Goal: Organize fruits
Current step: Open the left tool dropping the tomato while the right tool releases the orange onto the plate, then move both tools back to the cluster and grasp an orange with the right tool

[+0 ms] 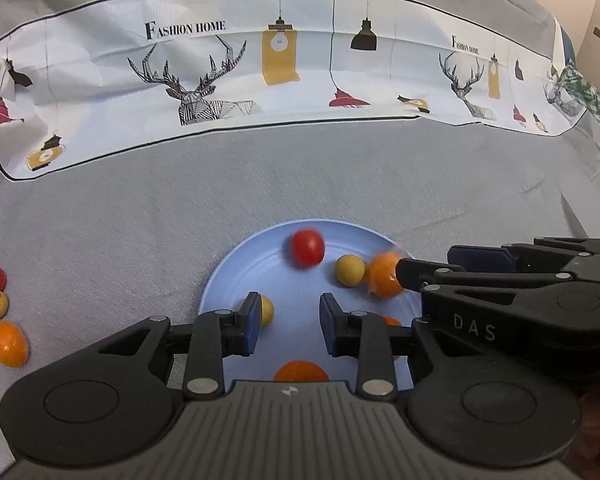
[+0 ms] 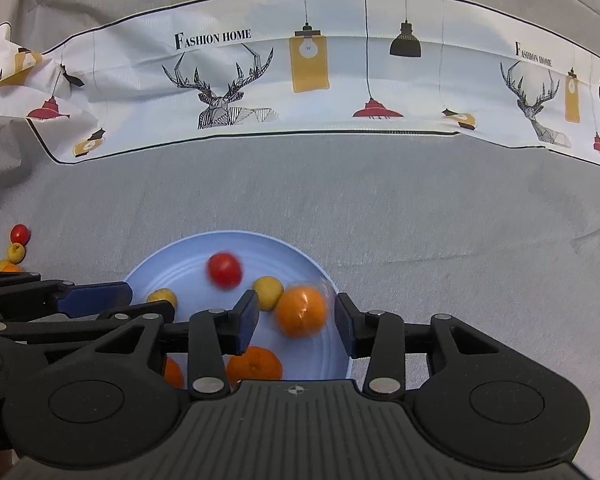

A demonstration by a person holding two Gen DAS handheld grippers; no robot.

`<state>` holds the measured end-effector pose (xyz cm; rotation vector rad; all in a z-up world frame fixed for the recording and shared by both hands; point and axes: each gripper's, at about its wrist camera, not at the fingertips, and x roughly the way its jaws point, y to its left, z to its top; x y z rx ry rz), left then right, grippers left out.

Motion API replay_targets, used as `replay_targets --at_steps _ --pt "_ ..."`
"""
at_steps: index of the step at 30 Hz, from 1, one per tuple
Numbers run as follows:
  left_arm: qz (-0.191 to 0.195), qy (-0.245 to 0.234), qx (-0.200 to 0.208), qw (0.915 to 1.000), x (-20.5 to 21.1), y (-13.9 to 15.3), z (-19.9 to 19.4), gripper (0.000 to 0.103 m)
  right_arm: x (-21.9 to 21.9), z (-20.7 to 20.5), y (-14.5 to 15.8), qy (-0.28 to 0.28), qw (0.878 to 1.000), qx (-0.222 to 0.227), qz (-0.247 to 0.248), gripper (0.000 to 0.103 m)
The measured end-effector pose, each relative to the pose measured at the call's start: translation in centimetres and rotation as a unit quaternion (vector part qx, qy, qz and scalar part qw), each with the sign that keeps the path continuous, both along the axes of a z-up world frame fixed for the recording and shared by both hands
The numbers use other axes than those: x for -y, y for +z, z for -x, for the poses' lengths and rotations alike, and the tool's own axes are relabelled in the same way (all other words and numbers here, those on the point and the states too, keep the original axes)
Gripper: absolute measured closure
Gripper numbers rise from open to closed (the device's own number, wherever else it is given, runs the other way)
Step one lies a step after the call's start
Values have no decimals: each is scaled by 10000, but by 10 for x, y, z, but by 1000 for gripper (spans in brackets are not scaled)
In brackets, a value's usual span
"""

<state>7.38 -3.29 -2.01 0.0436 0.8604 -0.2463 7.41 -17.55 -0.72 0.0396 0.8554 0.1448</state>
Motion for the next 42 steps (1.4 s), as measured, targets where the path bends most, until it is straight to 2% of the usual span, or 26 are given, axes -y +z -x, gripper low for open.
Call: replay_targets --at_steps 5,9,17,19,21,24,27,30,31,35,42 --pt "-53 38 81 9999 -11 5 1 68 -3 1 4 -5 10000 65 3 59" --pt "56 172 195 9996 -27 14 3 68 -9 2 8 -8 9999 136 -34 59" --pt "93 516 377 9979 -70 31 4 82 -40 6 20 189 9988 419 -140 59" --pt "137 630 335 9974 -84 33 3 85 -50 7 23 261 9981 514 -205 61" --pt "163 752 330 9965 -98 36 3 85 -60 9 26 367 9970 621 -285 67" --pt "239 940 335 9947 -117 40 3 85 -79 13 30 569 9949 754 -356 70" --pt "195 1266 299 9913 -135 43 3 85 -99 18 33 818 9921 867 -392 73" --pt "-259 1719 216 9845 -149 41 1 85 -118 21 37 1051 9893 925 -415 73" --pt "-306 1837 173 9824 -153 40 0 85 -124 22 38 1130 9884 930 -401 73" --pt "-252 2262 129 9737 -178 44 0 85 -148 24 38 1420 9847 964 -295 73" --pt "-20 2608 108 9653 -202 51 3 85 -185 16 29 1823 9788 870 -344 72"
